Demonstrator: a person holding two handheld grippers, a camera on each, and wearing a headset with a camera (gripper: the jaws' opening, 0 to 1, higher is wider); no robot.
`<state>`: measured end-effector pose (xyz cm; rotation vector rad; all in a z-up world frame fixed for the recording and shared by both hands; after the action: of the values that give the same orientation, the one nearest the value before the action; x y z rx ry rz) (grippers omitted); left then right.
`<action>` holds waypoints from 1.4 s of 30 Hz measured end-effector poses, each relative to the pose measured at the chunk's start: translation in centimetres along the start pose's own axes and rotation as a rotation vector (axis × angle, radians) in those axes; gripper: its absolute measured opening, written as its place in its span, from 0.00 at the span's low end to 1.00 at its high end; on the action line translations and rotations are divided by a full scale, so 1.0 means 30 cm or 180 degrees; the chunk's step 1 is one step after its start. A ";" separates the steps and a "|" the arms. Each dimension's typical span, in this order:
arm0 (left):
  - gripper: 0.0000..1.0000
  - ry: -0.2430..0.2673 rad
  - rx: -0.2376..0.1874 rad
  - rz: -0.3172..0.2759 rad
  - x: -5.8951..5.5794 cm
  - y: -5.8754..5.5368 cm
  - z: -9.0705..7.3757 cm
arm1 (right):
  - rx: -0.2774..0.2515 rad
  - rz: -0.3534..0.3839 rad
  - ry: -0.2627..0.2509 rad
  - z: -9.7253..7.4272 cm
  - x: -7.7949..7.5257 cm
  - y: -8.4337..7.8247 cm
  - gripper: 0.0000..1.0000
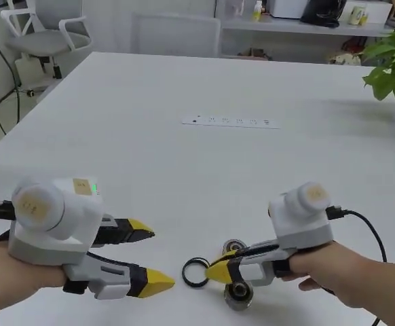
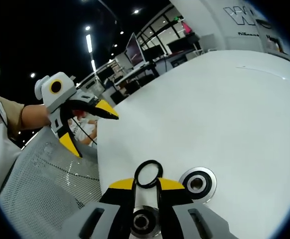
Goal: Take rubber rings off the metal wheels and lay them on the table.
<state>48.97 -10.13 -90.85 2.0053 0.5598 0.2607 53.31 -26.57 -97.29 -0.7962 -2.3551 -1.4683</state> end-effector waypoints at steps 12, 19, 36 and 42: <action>0.52 -0.0009 0.0013 -0.0009 -0.002 0.001 -0.004 | 0.0030 -0.0227 0.0010 -0.014 0.026 0.016 0.29; 0.52 0.0010 -0.0017 -0.0024 0.000 0.010 -0.016 | -0.0149 -0.0254 -0.0008 -0.055 0.039 0.055 0.34; 0.55 0.0134 -0.0214 -0.0060 -0.017 0.068 -0.074 | -0.0622 -0.0349 -0.0272 -0.245 0.070 0.096 0.55; 0.58 0.0152 -0.0281 -0.0108 -0.035 0.080 -0.083 | -0.0696 -0.0463 -0.0433 -0.311 0.080 0.093 0.64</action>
<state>47.69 -9.66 -87.50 1.9068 0.6018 0.3081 52.27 -33.13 -89.76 -0.8142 -2.4243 -1.8103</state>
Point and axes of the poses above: the centre of the closed fingertips' face, and the gripper's own axes: z roughly forward along the fingers, x roughly to its left, y roughly out of its top, the point moved 7 cm from there along -z, roughly backward along the fingers, and after that the axes turned 5 degrees about -x, right-handed, at the moved point
